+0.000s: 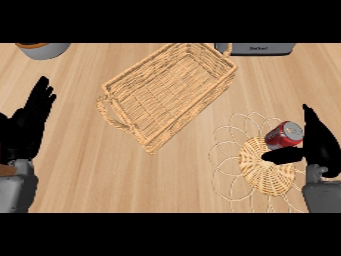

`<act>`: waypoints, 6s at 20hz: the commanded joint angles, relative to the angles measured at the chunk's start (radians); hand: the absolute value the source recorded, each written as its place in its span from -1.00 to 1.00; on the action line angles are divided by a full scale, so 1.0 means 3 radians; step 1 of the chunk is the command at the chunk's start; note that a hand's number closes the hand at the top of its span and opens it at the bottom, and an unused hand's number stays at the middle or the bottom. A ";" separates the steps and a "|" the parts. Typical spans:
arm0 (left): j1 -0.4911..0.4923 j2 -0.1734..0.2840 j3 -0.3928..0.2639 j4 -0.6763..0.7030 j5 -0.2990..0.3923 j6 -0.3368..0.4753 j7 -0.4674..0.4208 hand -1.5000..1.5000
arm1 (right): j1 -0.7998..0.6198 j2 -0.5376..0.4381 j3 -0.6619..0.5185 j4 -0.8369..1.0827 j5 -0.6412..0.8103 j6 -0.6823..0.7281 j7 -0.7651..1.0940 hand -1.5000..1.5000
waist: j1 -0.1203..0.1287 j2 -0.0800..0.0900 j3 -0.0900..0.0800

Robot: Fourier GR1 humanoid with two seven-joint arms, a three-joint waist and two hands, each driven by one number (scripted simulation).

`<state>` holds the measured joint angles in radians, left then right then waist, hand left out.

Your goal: Pick the can from the placemat and place it in the basket

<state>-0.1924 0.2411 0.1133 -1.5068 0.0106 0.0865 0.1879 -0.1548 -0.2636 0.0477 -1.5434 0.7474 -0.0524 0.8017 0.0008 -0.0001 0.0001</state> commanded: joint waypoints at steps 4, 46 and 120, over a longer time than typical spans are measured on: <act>-0.0151 0.0025 0.0151 0.0278 0.0015 -0.0107 -0.0135 0.00 | -0.0264 0.0167 -0.0078 0.0557 0.0135 -0.0103 -0.0242 -1.00 | 0.0003 0.0003 0.0000; -0.0485 -0.0316 -0.0313 0.0202 -0.0157 -0.0310 -0.0082 0.00 | -0.1504 0.0878 0.1713 0.0895 -0.0183 -0.2099 0.0226 1.00 | 0.0812 0.0115 0.0019; -0.0389 -0.0321 -0.0134 0.0383 -0.0241 -0.0090 -0.0129 0.00 | -0.4570 0.0879 0.2232 0.4503 0.0296 -0.1298 0.1240 1.00 | 0.0378 0.0068 -0.0014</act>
<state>-0.3275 0.1590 0.0747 -1.3928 -0.0621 0.0508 0.1581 -1.4901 -0.0002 0.6904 -0.1769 0.8310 -0.6467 1.1447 0.1235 0.0221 -0.0051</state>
